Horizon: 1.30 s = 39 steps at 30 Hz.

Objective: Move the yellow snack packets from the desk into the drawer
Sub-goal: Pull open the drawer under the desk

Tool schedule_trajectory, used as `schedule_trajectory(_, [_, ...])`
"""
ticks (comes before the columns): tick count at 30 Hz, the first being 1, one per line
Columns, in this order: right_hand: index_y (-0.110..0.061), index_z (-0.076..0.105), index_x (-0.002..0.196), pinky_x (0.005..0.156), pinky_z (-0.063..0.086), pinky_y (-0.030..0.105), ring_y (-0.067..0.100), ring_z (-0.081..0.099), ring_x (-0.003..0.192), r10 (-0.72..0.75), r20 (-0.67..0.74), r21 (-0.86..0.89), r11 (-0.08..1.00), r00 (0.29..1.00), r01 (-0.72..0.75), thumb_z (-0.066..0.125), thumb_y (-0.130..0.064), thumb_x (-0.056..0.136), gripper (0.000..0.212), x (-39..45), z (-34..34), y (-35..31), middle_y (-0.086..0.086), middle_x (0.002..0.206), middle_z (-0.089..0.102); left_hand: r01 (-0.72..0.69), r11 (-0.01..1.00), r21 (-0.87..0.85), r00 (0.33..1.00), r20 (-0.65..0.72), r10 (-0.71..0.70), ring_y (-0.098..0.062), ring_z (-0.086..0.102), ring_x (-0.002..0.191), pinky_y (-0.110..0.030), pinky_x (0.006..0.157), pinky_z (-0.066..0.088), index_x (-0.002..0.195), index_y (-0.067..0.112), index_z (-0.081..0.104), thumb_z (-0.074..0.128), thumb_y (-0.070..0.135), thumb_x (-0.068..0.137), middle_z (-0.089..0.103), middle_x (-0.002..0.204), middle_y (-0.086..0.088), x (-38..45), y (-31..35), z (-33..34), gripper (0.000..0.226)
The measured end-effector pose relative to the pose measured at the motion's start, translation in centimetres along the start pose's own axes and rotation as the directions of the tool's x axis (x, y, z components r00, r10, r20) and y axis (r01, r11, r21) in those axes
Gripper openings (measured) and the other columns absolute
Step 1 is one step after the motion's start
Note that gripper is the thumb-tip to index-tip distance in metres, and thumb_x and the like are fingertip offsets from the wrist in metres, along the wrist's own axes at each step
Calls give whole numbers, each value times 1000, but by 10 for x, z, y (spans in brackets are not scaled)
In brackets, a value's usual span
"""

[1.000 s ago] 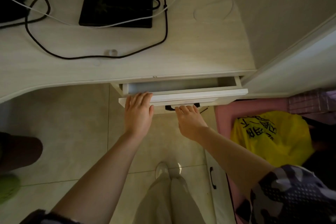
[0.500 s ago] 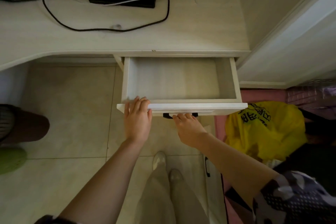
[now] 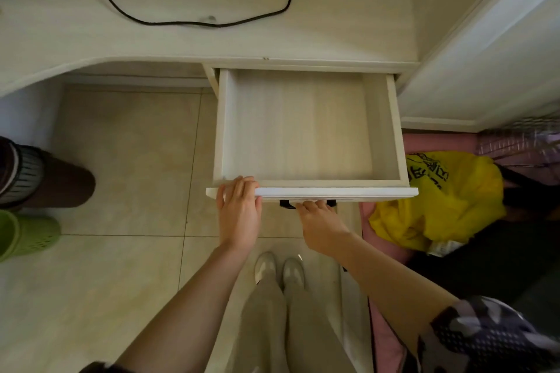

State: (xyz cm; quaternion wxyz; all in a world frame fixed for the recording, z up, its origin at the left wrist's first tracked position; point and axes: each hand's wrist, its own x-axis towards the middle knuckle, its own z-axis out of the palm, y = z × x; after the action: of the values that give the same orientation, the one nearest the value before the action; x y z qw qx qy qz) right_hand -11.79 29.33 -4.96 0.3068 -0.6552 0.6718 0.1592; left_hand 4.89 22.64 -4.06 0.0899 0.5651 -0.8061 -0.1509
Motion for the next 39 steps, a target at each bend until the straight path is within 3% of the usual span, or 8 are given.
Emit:
schedule_trajectory(9, [-6, 32, 143, 107, 38, 42, 35, 39, 130, -20, 64, 51, 999, 998, 16, 45, -9, 89, 55, -10, -2, -2, 15, 140, 44, 66, 998, -16, 996, 54, -65, -21, 54, 118, -43, 109, 31, 102, 16, 62, 67, 15, 85, 64, 113, 1, -11, 5, -5, 18])
schedule_trajectory(16, [-11, 27, 144, 98, 48, 46, 31, 39, 132, -31, 87, 132, 991, 996, 20, 44, -14, 92, 55, -23, -15, -2, 12, 143, 41, 33, 999, -5, 987, 160, -31, -20, 48, 127, -40, 109, 31, 118, 17, 61, 60, 9, 86, 59, 129, 2, -12, 0, -21, 33])
schedule_trajectory(21, [-14, 39, 137, 92, 48, 40, 25, 47, 121, -33, -7, 183, 983, 999, 33, 38, -19, 95, 42, -40, -47, -10, 7, 134, 49, 130, 988, -88, 968, 227, -108, -20, 57, 111, -35, 91, 48, 123, 15, 58, 55, 11, 89, 62, 120, -3, -12, 0, -53, 34])
schedule_trajectory(26, [-14, 40, 137, 90, 49, 39, 27, 51, 116, -89, -109, 147, 984, 990, 105, 39, -22, 97, 41, -44, -89, -34, 7, 130, 52, 242, 962, -126, 960, 178, -218, -21, 62, 98, -33, 80, 52, 125, 19, 56, 51, 16, 92, 61, 118, -4, -27, -8, -91, 34])
schedule_trajectory(30, [-16, 41, 136, 88, 51, 38, 25, 54, 112, -170, -156, 77, 980, 973, 184, 41, -26, 97, 40, -39, -117, -69, 5, 127, 54, 293, 943, -157, 954, 108, -279, -21, 60, 99, -31, 82, 48, 127, 17, 56, 48, 18, 93, 61, 115, -7, -43, -21, -118, 34])
schedule_trajectory(35, [-16, 43, 134, 86, 52, 34, 23, 57, 110, -251, -169, 24, 966, 953, 258, 44, -26, 97, 38, -24, -138, -128, 4, 126, 56, 403, 881, -249, 909, -2, -416, -19, 58, 99, -27, 79, 45, 123, 15, 59, 50, 16, 93, 63, 110, -5, -58, -52, -148, 31])
schedule_trajectory(39, [-13, 49, 127, 86, 53, 39, 26, 58, 107, -297, -174, 19, 952, 939, 304, 41, -23, 96, 33, -3, -148, -182, 8, 122, 59, 480, 825, -297, 850, -76, -522, -17, 59, 97, -26, 79, 45, 120, 19, 61, 53, 17, 92, 64, 106, -1, -67, -90, -174, 29])
